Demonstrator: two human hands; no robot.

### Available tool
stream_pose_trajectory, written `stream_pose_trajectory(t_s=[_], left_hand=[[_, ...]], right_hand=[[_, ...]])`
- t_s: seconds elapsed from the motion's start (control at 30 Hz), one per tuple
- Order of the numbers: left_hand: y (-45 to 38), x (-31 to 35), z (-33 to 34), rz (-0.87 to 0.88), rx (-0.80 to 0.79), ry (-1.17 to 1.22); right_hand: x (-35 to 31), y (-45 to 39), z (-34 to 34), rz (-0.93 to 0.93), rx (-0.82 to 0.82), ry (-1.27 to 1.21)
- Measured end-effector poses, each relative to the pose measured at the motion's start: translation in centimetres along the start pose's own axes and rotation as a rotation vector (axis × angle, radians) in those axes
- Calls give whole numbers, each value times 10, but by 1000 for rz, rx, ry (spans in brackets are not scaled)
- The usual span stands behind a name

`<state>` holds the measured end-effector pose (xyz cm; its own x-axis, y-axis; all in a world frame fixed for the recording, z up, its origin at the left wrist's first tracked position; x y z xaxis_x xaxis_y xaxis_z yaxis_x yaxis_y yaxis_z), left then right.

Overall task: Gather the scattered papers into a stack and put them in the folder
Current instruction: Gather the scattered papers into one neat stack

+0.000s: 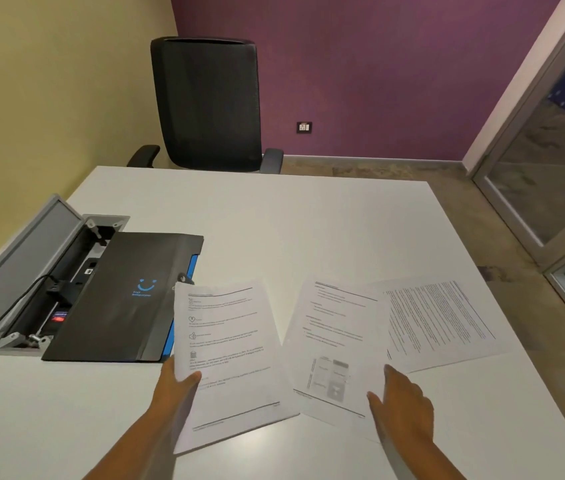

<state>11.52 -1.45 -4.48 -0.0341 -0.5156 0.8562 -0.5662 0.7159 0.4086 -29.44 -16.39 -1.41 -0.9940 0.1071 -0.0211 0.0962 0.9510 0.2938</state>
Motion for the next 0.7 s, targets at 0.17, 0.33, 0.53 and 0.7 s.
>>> stream_pose_trajectory(t_s=[0.17, 0.33, 0.53, 0.7], left_hand=[[-2, 17, 2, 64, 51, -196], [-5, 21, 11, 107, -16, -285], [-15, 27, 25, 104, -117, -370], [-23, 33, 36, 94, -173, -413]], right_hand=[[3, 6, 9, 68, -19, -14], [15, 1, 4, 192, -21, -61], [13, -10, -1, 165, -26, -121], [1, -7, -6, 89, 36, 5]])
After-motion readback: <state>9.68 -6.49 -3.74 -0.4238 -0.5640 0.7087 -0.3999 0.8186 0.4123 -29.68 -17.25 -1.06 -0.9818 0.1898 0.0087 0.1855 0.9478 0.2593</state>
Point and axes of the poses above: each hand's wrist, its own y-axis away from the middle knuckle, its own z-axis out of the palm, x = y × z, the point moved 10 cm from there along -y, towards the middle knuckle, and after that the axes turned 8 degrees about z, right-handed, at the moved point
